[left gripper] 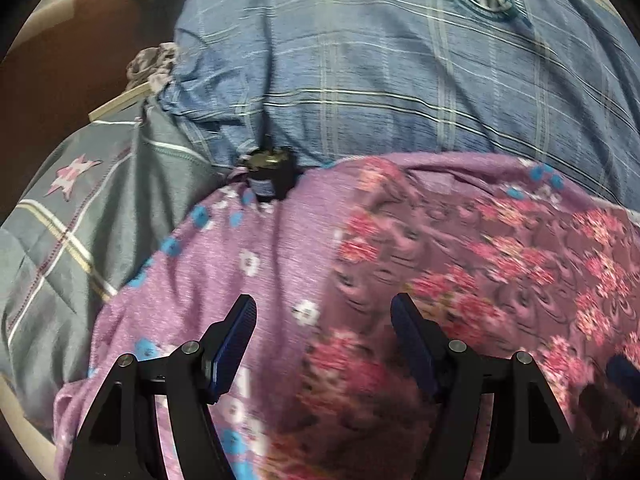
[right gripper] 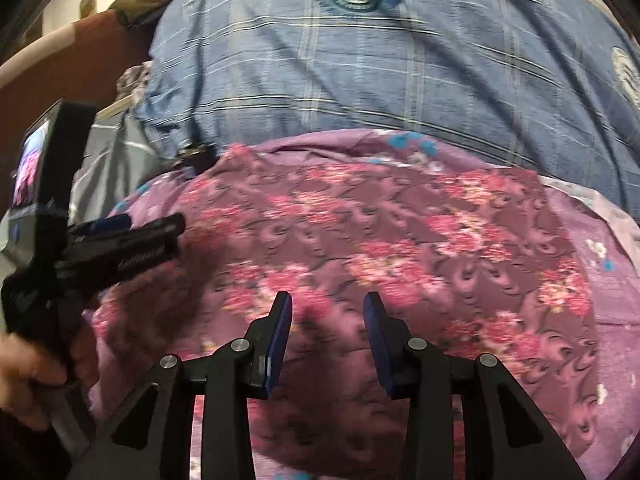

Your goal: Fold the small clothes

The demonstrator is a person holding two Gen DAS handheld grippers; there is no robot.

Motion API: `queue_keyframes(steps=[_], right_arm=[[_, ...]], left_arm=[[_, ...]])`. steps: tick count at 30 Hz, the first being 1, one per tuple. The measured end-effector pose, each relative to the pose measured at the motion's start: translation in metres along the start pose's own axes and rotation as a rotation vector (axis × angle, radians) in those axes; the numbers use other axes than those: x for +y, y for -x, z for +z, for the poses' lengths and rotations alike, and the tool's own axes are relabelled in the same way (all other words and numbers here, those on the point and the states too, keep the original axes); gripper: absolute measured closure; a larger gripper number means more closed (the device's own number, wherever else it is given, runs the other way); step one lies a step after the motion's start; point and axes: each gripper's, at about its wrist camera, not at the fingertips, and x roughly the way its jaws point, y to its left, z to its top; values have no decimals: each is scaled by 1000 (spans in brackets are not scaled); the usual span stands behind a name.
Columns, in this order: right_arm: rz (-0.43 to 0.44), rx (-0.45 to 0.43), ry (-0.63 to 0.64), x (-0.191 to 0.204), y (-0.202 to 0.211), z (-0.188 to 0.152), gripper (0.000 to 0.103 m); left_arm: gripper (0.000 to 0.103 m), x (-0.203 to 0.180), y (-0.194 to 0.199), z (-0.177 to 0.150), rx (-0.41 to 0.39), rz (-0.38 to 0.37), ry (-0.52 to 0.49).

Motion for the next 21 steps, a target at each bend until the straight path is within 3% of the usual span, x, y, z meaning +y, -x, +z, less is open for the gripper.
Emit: queue_keyframes(steps=[11,21], right_arm=[[49,-18,93,40,6,-3,65],[28,-41,139,54,9,-4,65]], left_arm=[[34,22,-4,4,-12,32,54],[34,27,-2,3,-16,39,58]])
